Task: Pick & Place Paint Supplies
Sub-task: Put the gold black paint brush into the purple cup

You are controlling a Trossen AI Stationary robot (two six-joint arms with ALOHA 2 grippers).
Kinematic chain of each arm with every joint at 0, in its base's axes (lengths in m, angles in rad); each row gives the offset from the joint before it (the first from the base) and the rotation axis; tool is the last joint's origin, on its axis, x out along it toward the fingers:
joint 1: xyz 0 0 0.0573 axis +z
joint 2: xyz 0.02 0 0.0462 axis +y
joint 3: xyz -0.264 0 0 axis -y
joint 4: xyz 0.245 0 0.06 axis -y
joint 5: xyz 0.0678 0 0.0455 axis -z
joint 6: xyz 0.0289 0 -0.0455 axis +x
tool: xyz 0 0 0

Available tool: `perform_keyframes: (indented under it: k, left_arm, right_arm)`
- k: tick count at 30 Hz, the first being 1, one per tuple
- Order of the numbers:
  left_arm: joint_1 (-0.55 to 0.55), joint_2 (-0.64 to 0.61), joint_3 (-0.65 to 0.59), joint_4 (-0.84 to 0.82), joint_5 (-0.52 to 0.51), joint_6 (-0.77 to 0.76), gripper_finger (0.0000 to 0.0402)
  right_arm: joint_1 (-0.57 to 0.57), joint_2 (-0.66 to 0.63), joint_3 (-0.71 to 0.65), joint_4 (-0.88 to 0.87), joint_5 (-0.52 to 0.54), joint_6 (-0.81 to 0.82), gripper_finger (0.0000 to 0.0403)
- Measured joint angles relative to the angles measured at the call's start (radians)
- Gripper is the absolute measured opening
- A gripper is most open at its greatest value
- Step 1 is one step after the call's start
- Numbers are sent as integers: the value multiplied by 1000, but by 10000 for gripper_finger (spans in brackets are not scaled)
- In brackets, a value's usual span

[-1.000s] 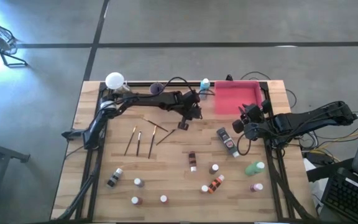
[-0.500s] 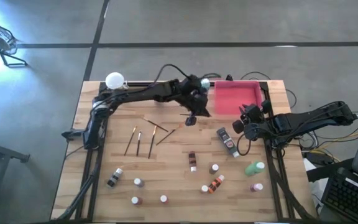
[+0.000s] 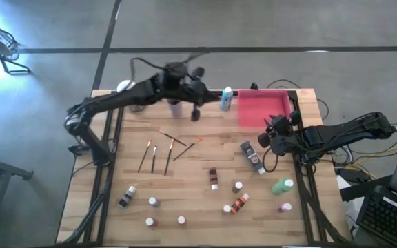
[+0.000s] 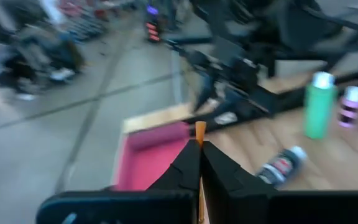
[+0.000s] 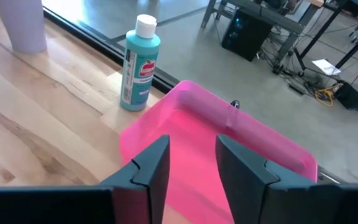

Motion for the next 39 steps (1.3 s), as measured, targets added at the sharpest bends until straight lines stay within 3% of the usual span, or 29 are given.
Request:
perform_keyframes:
  k: [10,17,25,32,39]
  left_arm:
    - [118,-278,-413,474,-91,-120,3]
    - [193,-374,-625,705,-191,-232,3]
    - [241,-377,-720,749,-288,-280,5]
    - [271,-373,-761,770,-288,-324,6]
    - [287,-372,-844,889,-287,-346,7]
  right_arm:
    - [0,0,0,9,1,0,146]
    - [0,0,0,29,27,-8,142]
    - [0,0,0,30,29,-12,115]
    - [0,0,0,30,29,-12,95]
    - [0,0,0,34,30,-12,81]
